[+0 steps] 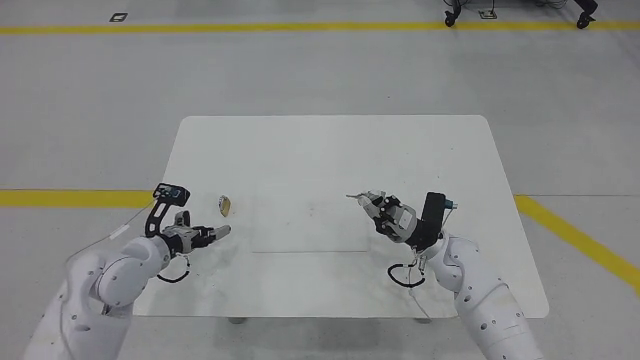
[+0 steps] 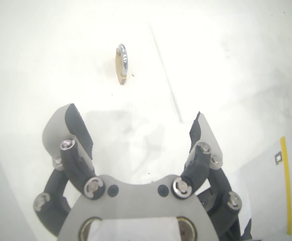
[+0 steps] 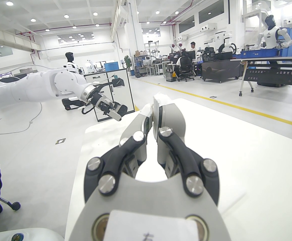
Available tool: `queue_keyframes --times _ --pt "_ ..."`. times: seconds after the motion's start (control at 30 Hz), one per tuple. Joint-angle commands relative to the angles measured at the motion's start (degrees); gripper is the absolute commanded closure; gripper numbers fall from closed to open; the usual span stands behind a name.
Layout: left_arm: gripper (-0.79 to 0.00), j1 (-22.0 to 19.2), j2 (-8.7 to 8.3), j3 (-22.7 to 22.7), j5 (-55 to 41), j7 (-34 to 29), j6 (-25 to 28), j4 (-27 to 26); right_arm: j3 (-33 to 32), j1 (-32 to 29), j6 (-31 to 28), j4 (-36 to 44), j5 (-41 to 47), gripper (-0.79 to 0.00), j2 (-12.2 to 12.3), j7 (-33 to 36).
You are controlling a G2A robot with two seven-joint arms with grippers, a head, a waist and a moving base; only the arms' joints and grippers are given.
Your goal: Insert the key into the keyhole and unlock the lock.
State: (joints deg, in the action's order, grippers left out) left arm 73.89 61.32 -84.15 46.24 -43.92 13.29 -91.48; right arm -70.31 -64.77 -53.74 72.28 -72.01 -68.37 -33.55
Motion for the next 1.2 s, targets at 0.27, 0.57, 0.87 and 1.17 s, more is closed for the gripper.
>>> queue_keyframes --times 0.27,0.57,0.87,1.17 --pt "-0.394 -4.6 0.6 5.1 5.7 3.8 -2.3 2.8 0.0 0.0 0.0 0.0 0.0 0.0 0.0 0.0" --pt "-0.379 -7.3 1.25 8.6 7.9 5.0 -4.5 5.2 0.0 0.0 0.0 0.0 0.0 0.0 0.0 0.0" --pt "0.0 -9.4 1.65 10.5 10.5 5.5 -5.9 7.6 0.0 0.0 0.0 0.0 0.0 0.0 0.0 0.0" --pt "0.0 -9.3 1.53 9.7 10.9 5.7 -5.1 8.5 0.0 0.0 0.0 0.0 0.0 0.0 0.0 0.0"
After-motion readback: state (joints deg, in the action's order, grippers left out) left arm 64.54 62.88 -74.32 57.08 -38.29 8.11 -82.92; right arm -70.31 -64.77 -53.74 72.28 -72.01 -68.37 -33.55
